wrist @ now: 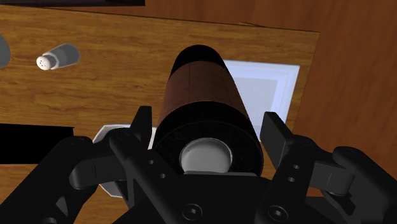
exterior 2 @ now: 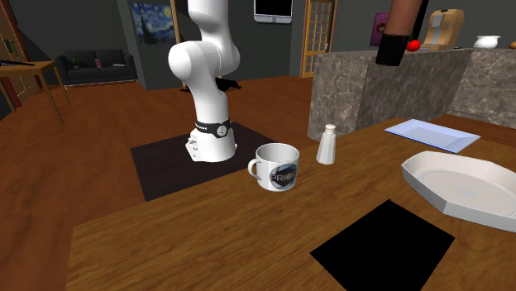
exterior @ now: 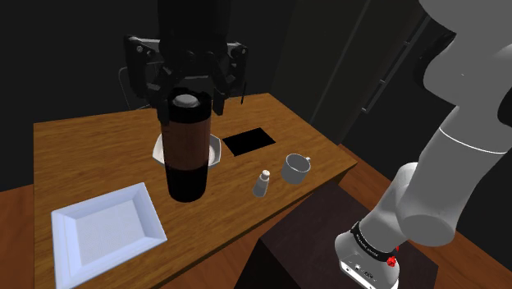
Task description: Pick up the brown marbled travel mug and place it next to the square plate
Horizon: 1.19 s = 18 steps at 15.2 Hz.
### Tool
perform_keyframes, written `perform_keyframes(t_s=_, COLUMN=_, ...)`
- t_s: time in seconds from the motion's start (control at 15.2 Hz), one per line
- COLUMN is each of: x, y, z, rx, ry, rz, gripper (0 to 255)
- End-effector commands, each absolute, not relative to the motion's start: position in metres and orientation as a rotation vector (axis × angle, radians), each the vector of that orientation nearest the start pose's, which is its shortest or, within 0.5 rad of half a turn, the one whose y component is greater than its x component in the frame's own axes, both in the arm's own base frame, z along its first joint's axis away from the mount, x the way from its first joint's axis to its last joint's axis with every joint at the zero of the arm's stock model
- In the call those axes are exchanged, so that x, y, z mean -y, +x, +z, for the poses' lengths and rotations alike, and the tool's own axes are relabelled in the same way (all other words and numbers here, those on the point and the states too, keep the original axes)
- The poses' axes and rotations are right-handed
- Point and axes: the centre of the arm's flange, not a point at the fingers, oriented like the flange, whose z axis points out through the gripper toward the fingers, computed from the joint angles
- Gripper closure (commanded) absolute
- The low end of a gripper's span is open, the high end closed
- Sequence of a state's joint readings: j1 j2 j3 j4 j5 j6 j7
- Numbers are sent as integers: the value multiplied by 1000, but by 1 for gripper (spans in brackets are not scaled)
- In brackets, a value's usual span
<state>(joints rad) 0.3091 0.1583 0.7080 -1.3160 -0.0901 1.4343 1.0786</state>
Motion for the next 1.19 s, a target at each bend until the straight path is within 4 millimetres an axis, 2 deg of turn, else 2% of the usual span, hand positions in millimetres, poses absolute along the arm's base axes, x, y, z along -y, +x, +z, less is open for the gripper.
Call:
perform_keyframes(t_s=0.0, x=-465, y=344, z=651, rx=-125, ry=-3133, rz=19, gripper=255)
perform_keyframes(t_s=1.12, x=-465, y=344, z=561, rx=-125, ry=-3133, rz=19, gripper=255)
